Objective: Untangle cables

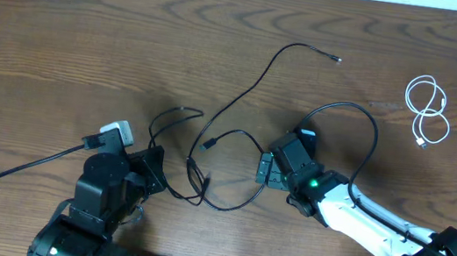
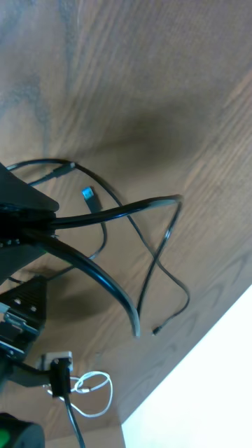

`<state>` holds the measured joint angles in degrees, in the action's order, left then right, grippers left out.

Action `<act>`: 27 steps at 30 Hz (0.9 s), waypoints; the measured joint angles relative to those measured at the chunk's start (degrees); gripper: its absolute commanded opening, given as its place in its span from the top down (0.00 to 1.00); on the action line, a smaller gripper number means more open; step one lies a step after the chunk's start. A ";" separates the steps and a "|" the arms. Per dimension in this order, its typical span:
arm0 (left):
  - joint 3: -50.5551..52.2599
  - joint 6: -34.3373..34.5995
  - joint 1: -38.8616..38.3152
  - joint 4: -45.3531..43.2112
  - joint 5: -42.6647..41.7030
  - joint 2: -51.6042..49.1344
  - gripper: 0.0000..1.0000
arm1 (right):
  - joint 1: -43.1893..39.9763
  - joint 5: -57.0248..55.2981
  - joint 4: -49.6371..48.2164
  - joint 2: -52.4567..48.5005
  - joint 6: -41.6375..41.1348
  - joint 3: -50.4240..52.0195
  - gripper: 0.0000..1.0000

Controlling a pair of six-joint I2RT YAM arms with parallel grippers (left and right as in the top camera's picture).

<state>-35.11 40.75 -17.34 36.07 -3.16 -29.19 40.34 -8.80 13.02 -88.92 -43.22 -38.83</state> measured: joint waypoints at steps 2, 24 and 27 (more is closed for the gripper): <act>0.00 0.04 0.00 0.20 0.00 0.00 0.92 | 0.00 0.00 0.00 0.00 0.00 0.00 0.01; 0.00 1.49 0.00 3.52 -0.17 -0.07 0.93 | 0.02 7.80 -0.79 2.45 10.64 0.00 0.11; 0.00 1.46 0.00 3.58 -0.17 -0.55 0.93 | 0.22 11.30 -3.48 2.73 14.71 0.00 0.05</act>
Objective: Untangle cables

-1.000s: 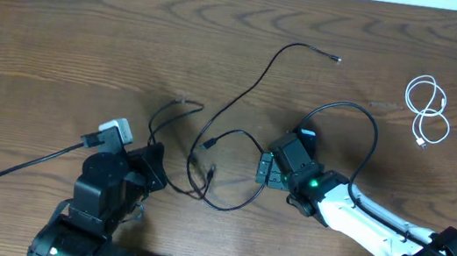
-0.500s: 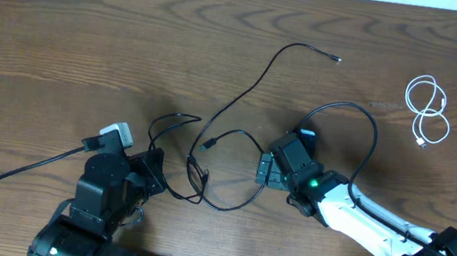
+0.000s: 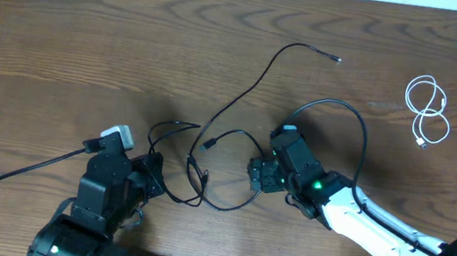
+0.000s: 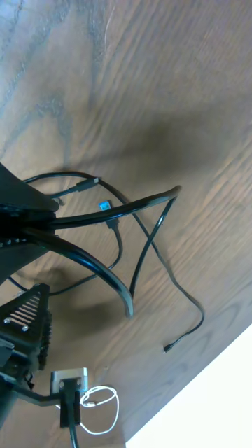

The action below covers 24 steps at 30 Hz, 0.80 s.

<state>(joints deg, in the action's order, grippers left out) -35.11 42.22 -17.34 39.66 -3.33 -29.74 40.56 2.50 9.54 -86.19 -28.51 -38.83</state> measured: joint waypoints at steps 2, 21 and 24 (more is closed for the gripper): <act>0.00 0.02 0.00 0.00 0.00 -0.76 0.93 | 0.57 3.32 -2.12 0.00 3.41 0.00 0.01; 0.00 7.87 0.00 -0.04 -0.96 -14.58 0.93 | 4.24 34.91 -10.29 0.00 28.28 -0.02 0.01; 0.00 11.10 0.00 -1.38 -4.15 -16.76 0.93 | 4.24 38.97 -10.58 0.00 30.93 -0.02 0.01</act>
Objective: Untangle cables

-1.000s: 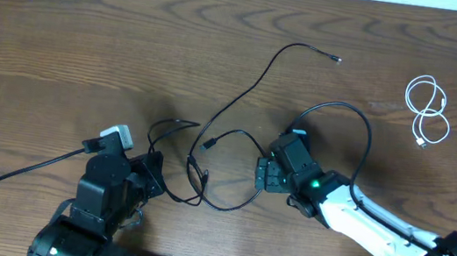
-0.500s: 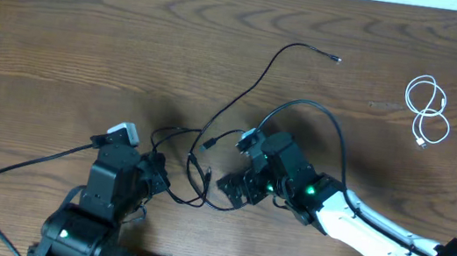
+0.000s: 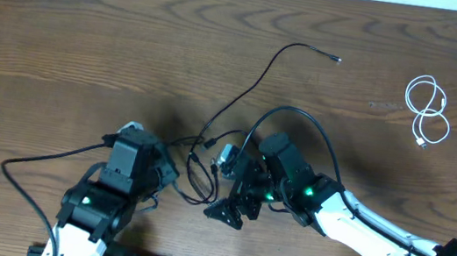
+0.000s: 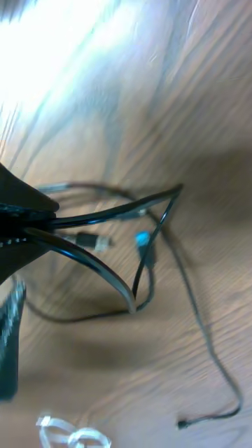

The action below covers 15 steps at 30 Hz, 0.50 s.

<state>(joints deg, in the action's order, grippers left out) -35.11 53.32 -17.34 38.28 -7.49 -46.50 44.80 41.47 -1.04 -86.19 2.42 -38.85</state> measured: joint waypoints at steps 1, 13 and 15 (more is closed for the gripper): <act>0.00 0.81 0.00 -1.03 -1.57 -0.72 0.92 | 0.00 0.66 -0.02 0.00 0.39 0.00 0.01; 0.00 7.58 0.00 -7.34 -17.07 -4.02 0.92 | 0.63 5.49 -1.25 0.00 2.43 0.00 0.02; 0.00 8.24 0.00 -7.69 -18.36 -4.02 0.93 | 1.46 5.57 -1.57 0.00 2.45 0.02 0.09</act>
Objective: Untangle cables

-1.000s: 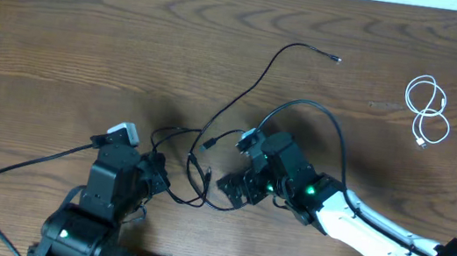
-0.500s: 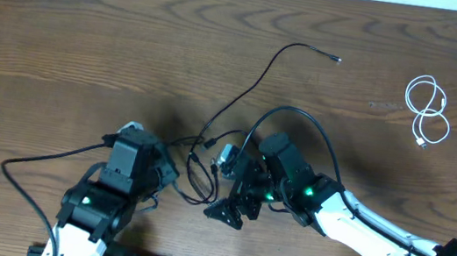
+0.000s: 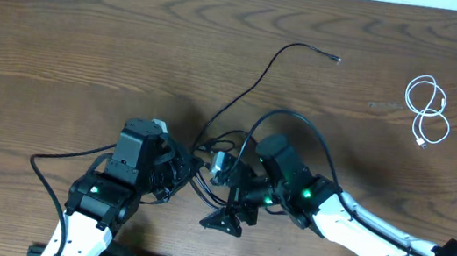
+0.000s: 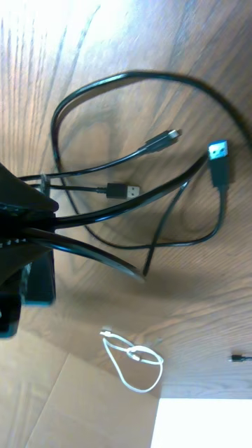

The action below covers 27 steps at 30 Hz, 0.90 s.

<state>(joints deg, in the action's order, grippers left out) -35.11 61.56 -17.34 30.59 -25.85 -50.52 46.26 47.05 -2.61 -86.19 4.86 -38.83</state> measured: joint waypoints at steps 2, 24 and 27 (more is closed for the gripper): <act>0.00 0.37 0.00 -0.07 -1.09 0.00 0.93 | 0.76 0.11 -0.31 0.00 0.17 -0.02 0.23; -0.02 -3.58 0.07 -2.93 -3.82 -0.87 0.13 | 0.98 -4.22 -7.32 0.11 -9.09 -0.02 0.99; -0.02 -7.48 0.33 -3.67 -3.87 -0.76 0.12 | 0.48 -5.49 -6.56 1.64 -10.23 -0.07 0.99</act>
<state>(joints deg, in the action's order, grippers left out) -35.14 54.08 -17.02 26.92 -29.71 -51.29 46.74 41.56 -9.17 -84.55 -5.37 -38.89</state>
